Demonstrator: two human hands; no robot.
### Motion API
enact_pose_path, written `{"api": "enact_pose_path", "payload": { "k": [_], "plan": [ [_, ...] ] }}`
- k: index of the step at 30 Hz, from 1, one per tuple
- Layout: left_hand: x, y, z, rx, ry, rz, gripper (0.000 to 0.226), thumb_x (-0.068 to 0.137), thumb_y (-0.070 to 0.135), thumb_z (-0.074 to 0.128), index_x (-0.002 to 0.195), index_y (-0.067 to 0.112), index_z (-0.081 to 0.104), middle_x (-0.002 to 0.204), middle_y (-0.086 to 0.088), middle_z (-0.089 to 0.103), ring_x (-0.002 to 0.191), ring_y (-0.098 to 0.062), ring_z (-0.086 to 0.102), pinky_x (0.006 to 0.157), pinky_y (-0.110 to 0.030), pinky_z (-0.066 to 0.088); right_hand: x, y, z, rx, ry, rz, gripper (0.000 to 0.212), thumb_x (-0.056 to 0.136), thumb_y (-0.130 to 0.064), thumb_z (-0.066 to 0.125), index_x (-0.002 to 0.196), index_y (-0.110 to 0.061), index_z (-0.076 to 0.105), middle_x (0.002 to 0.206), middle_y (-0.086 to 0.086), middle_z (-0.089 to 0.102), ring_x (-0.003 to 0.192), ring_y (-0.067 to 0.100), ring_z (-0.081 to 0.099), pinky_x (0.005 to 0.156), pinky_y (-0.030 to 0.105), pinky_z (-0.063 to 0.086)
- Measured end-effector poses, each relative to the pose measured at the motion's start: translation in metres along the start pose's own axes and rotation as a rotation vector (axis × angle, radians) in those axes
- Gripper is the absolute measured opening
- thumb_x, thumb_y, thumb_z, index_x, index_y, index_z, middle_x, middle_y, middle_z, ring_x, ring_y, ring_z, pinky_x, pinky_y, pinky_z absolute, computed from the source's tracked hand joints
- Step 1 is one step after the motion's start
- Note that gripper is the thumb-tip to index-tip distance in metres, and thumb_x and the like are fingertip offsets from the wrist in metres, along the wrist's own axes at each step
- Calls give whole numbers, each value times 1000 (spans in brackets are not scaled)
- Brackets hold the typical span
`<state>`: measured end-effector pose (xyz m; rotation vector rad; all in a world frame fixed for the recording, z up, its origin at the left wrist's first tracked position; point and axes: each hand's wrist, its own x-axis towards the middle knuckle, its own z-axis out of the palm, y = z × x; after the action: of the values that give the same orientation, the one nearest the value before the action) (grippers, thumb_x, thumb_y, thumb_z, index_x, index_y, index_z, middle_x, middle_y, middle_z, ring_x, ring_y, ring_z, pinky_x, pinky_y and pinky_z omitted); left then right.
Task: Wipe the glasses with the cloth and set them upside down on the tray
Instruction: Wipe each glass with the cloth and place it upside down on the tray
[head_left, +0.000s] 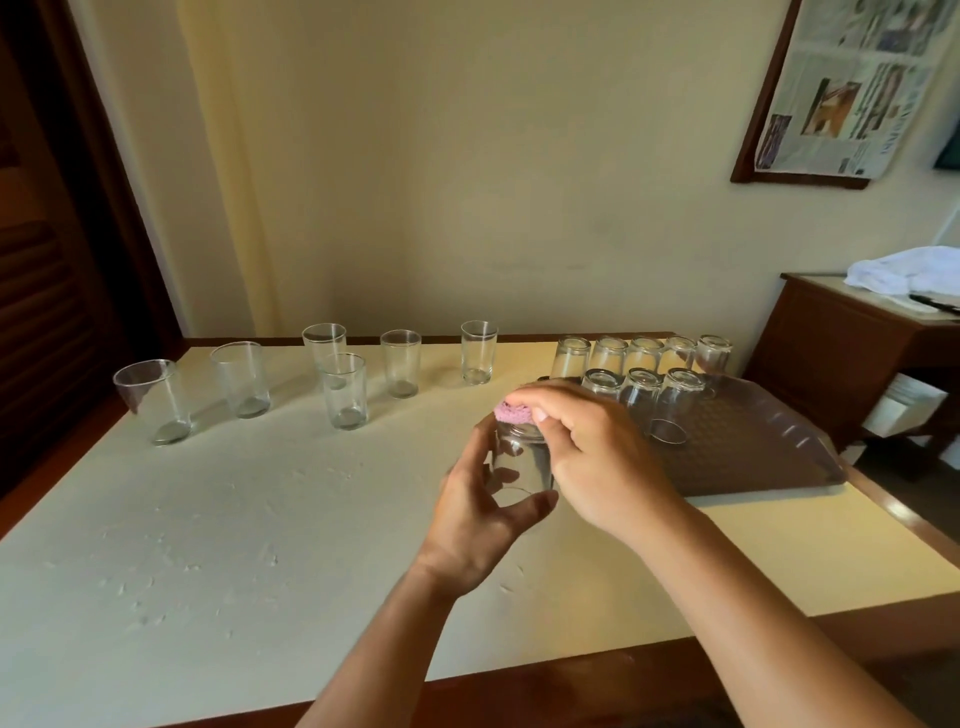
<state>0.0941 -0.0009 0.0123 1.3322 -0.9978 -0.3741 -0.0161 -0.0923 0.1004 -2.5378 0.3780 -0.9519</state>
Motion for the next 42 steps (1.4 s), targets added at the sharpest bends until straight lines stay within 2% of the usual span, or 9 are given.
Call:
{"api": "enact_pose_path", "payload": {
  "k": [8,14,20,24,28,33,36,39,42],
  "plan": [
    [-4,-1,2,-27,-21,17,77,80,17,87,147,26,49,130,4,65,117,-27,61,100,-45,55,-7,7,-2,-30,52,3,37,100,4,51,123,-17,71,121,-7,69,112,8,62,99,24,52],
    [-3,-7,-10,-34,-7,-8,74,81,12,88,143,34,53,129,12,66,119,-19,61,98,-30,53,-22,10,-7,31,-9,-69,39,98,9,54,123,-15,72,117,-12,67,111,-2,57,97,6,44],
    [0,-7,0,-39,-47,-29,76,80,6,88,144,29,53,123,3,66,106,-26,63,93,-38,57,-20,8,6,32,13,-29,40,99,6,53,127,-16,70,126,-7,67,115,4,59,103,15,47],
    [0,-10,-5,-34,-57,-45,76,81,6,88,143,31,54,120,10,67,105,-14,63,89,-25,54,-23,22,-9,17,1,-6,38,100,4,54,126,-19,71,121,-7,69,111,1,59,98,16,50],
    [3,-6,10,-10,-112,-47,76,79,15,89,145,29,54,123,6,66,107,-24,63,92,-34,56,-15,29,-9,-3,7,83,35,104,-3,50,127,-20,71,124,-8,69,113,6,61,100,19,49],
    [9,-7,12,-42,-106,-35,75,81,6,88,144,29,54,124,8,66,110,-18,61,90,-26,54,-29,37,-19,58,34,16,35,101,3,54,122,-18,72,118,-9,70,110,1,62,96,14,50],
    [8,-6,27,-77,-134,-62,72,82,7,87,142,31,56,120,8,67,108,-23,63,92,-32,56,-23,49,-23,27,62,108,35,103,0,52,123,-20,73,122,-8,70,113,3,62,99,24,53],
    [15,-5,41,-118,-115,-70,73,78,14,88,141,29,55,121,-1,66,104,-35,65,91,-45,59,-31,44,-17,77,89,58,38,102,2,52,129,-18,70,133,-7,67,124,4,60,106,20,48],
    [27,-7,50,-178,-87,-106,66,83,4,85,139,23,56,123,-11,67,106,-33,68,87,-34,60,-47,65,-30,160,116,93,36,103,1,52,129,-17,70,131,-7,68,123,0,60,105,16,47]
  ]
}}
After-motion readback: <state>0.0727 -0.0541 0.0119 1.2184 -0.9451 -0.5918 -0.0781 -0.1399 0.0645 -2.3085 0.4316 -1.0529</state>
